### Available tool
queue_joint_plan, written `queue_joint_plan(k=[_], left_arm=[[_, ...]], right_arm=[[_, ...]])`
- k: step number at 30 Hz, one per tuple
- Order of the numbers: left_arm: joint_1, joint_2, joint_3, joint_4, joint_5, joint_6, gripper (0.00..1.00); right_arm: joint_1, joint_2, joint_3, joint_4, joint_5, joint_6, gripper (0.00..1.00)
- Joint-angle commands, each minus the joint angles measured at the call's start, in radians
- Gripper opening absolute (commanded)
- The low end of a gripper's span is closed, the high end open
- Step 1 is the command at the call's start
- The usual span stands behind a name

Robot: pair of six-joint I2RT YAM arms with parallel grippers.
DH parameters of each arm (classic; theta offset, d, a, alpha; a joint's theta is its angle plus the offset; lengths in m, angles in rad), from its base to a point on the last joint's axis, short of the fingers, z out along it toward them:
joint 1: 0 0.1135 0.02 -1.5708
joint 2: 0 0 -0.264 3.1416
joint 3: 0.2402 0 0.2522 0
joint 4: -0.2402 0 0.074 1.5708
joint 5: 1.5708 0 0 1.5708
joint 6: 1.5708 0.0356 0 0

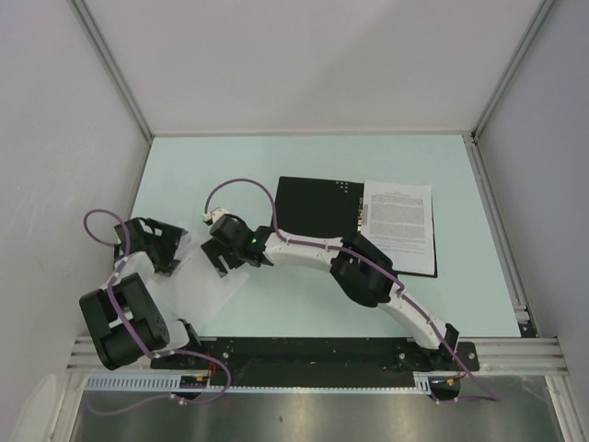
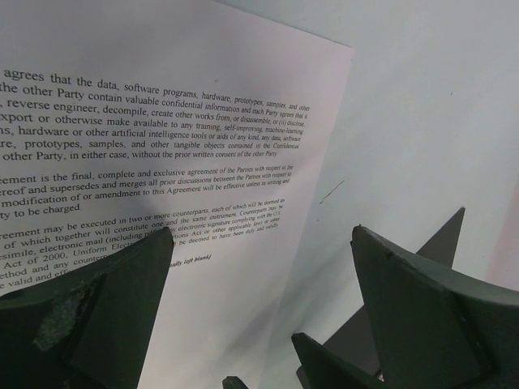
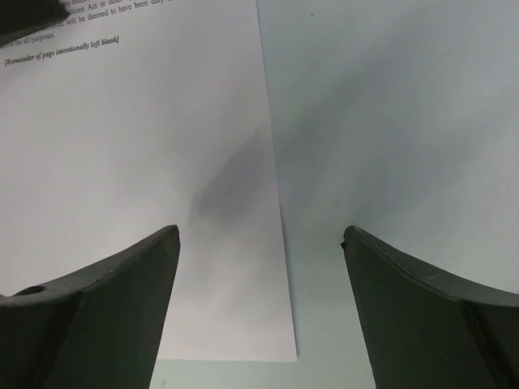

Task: Put the files into the folder

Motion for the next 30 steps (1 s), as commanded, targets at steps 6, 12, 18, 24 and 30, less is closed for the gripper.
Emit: queue_joint_plan(k=[6, 12, 18, 24, 30], left_arm=[[0.008, 0.042, -0.066, 0.070, 0.049, -0.023, 1.00], [0.007, 0.073, -0.083, 0.090, 0.081, -0.034, 1.00], [0.007, 0.077, -0.097, 0.105, 0.087, -0.037, 1.00], [0.005, 0.086, -0.089, 0.096, 0.114, -0.018, 1.00], [-0.003, 0.120, -0.126, 0.125, 0.171, -0.041, 1.00]], right_arm=[[0.027, 0.044, 0.034, -0.012, -0.150, 0.098, 0.83], [0.022, 0.067, 0.036, 0.042, -0.229, 0.144, 0.82], [-0.007, 0.070, -0.011, 0.157, -0.365, 0.208, 0.82], [-0.020, 0.069, -0.019, 0.145, -0.268, 0.201, 0.85], [-0.007, 0.128, 0.039, 0.103, -0.241, 0.198, 0.89]])
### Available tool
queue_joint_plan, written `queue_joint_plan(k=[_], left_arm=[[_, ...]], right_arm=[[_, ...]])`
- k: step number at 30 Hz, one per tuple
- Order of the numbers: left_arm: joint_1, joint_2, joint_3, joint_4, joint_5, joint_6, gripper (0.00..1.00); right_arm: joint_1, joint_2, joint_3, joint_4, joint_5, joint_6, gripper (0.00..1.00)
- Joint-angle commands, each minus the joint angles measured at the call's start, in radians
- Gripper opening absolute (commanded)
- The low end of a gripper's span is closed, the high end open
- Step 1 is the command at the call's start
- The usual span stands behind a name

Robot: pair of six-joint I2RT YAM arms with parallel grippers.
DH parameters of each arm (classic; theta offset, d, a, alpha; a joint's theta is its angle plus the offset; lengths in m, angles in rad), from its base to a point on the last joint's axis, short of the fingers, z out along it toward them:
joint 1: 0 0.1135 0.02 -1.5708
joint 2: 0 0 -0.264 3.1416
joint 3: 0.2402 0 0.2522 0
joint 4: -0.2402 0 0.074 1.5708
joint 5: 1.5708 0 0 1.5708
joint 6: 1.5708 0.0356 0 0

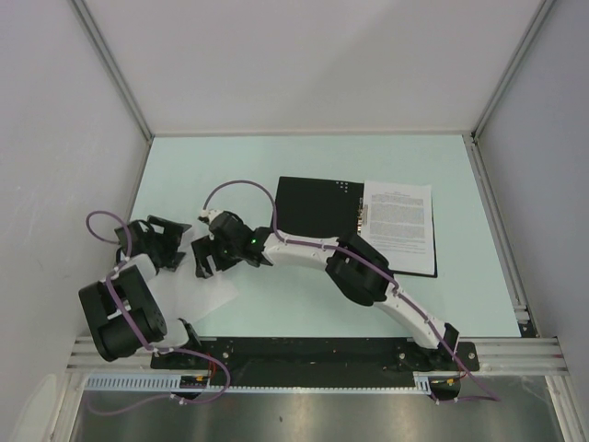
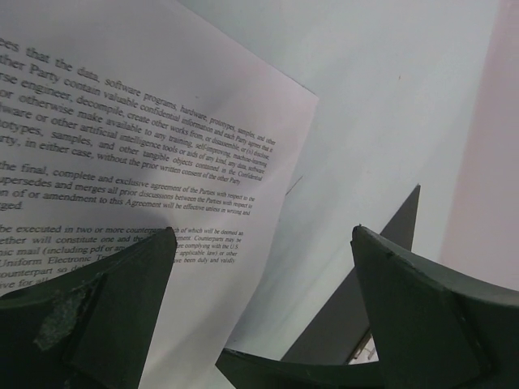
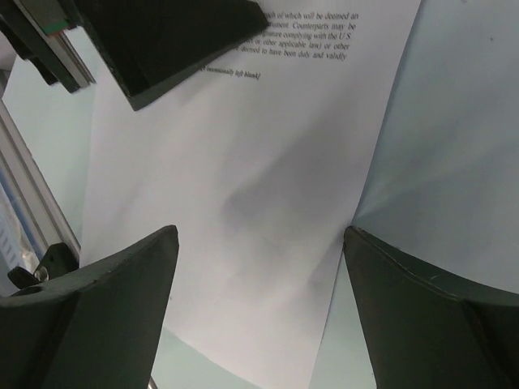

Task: Put the files into the folder

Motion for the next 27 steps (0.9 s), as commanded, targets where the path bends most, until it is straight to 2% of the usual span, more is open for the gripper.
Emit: queue_joint_plan(k=[1, 8, 13, 14, 16, 19, 25, 26, 27], left_arm=[[-0.009, 0.106, -0.077, -0.059, 0.059, -0.013, 1.00], [-0.016, 0.183, -0.100, 0.004, 0.147, -0.043, 1.00], [-0.016, 0.172, -0.100, 0.006, 0.158, -0.048, 1.00], [-0.018, 0.171, -0.098, 0.001, 0.159, -0.045, 1.00], [-0.016, 0.172, -0.100, 0.000, 0.164, -0.040, 1.00], [-0.016, 0.175, -0.106, 0.003, 0.164, -0.034, 1.00], [-0.018, 0.155, -0.097, 0.000, 0.178, -0.030, 1.00], [-0.016, 0.151, -0.094, -0.009, 0.179, -0.024, 1.00], [-0.018, 0.136, -0.085, -0.017, 0.179, -0.017, 1.00]], right_arm=[[0.011, 0.107, 0.055, -0.082, 0.041, 0.004, 0.89], [0.008, 0.150, 0.083, 0.015, -0.049, 0.042, 0.89], [-0.035, 0.116, -0.061, 0.193, -0.147, 0.111, 0.89], [-0.042, 0.107, -0.089, 0.285, -0.167, 0.149, 0.87], [-0.064, 0.098, -0.156, 0.355, -0.210, 0.184, 0.84], [-0.081, 0.087, -0.209, 0.447, -0.240, 0.249, 0.76], [-0.093, 0.104, -0.238, 0.556, -0.264, 0.358, 0.39], [-0.095, 0.107, -0.238, 0.567, -0.264, 0.367, 0.29], [-0.096, 0.113, -0.238, 0.573, -0.264, 0.373, 0.25]])
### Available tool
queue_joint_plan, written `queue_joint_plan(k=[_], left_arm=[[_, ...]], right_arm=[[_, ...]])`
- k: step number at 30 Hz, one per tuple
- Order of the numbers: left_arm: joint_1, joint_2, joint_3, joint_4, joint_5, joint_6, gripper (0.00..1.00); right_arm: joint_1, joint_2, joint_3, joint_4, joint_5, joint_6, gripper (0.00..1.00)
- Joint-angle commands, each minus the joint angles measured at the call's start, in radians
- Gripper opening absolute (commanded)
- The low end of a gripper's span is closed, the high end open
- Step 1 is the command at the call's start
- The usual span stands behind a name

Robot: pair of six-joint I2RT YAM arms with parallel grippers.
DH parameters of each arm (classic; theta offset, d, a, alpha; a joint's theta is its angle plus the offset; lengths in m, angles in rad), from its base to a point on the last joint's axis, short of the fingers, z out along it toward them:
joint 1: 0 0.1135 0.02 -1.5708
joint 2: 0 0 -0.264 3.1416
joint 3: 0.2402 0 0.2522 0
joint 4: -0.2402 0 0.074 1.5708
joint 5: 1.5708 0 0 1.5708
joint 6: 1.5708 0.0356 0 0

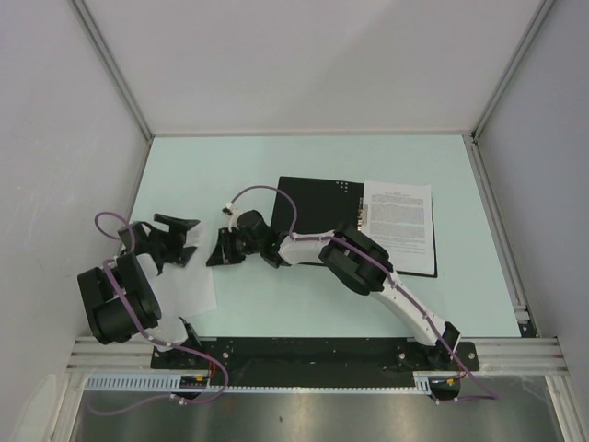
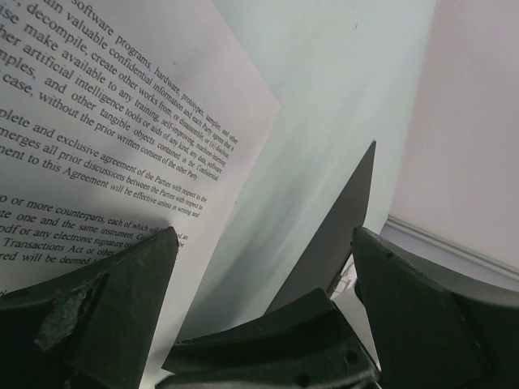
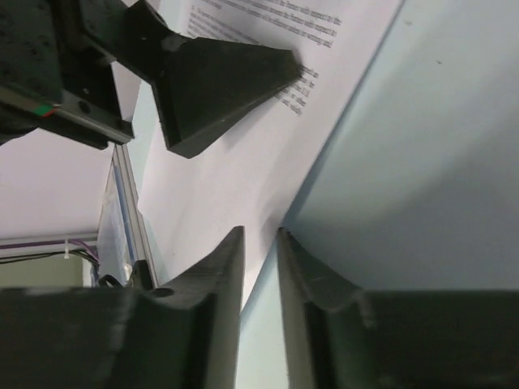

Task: Put the files into the folder

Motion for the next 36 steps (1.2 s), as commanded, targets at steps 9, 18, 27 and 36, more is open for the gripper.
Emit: queue_joint_plan(k=[9, 18, 27, 36], left_arm=[[-0.045, -0.128, 0.036, -0.324, -0.092, 0.141, 1.00], [-0.085, -0.194, 0.084, -0.399, -0.207, 0.181, 0.99], [-0.087, -0.130, 0.038, -0.365, -0.194, 0.141, 0.99], [-0.085, -0.119, -0.027, -0.311, -0.148, 0.095, 1.00]], right_arm=[[-0.010, 0.013, -0.024, 0.000, 0.010, 0.037, 0.00], [-0.040, -0.163, -0.202, -0.055, 0.084, -0.043, 0.00], [-0.043, -0.189, -0.228, -0.062, 0.084, -0.055, 0.00], [-0.007, -0.132, -0.179, -0.097, 0.131, -0.018, 0.43]])
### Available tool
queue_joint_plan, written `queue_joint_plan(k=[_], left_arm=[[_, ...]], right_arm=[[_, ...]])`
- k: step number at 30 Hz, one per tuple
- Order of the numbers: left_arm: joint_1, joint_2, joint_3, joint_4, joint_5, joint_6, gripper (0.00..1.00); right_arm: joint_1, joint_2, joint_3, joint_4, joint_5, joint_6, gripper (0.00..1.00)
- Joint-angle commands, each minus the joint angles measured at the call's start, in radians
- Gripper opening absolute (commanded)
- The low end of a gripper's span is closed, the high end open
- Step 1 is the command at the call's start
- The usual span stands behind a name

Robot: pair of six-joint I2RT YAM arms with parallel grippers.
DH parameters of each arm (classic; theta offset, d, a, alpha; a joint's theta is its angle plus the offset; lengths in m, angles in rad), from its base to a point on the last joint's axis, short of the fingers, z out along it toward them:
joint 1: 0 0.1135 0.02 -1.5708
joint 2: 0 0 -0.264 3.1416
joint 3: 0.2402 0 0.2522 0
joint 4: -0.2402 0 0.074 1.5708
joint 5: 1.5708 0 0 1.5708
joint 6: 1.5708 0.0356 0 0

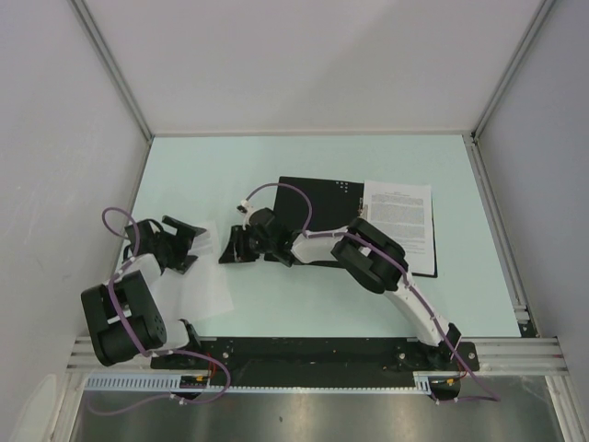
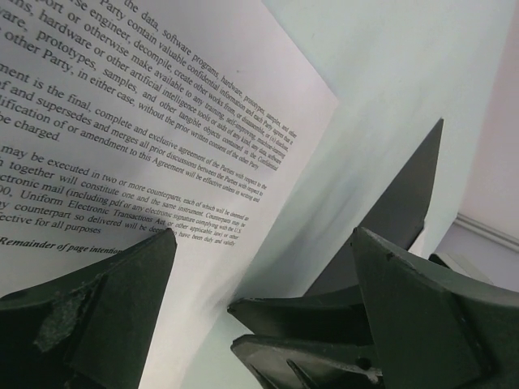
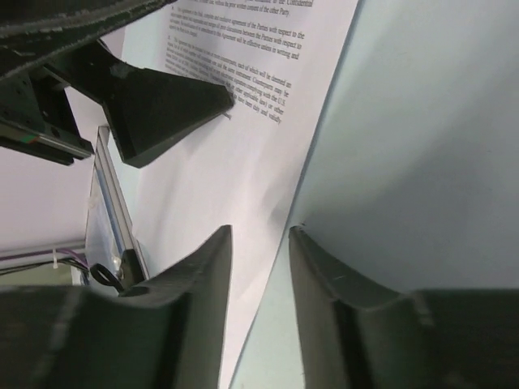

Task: Put the files into the folder

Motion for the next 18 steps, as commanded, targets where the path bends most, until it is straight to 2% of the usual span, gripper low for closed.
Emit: queue_joint_plan(k=[1, 4, 8, 18], left_arm=[[-0.005, 0.018, -0.065, -0.021, -0.009, -0.021, 0.99], [-0.005, 0.006, -0.071, -0.021, -0.010, -0.019, 1.00], [-0.007, 0.007, -0.086, -0.015, -0.003, -0.019, 1.00], [-0.007, 0.041, -0.115, 0.028, 0.030, -0.030, 1.00]], right_arm=[[0.041, 0.026, 0.066, -0.140, 0.114, -0.020, 0.48], [0.070, 0.052, 0.141, -0.221, 0.177, -0.025, 0.56], [0.091, 0.094, 0.203, -0.286, 0.226, -0.042, 0.60], [0.090, 0.099, 0.168, -0.179, 0.167, -0.020, 0.64]])
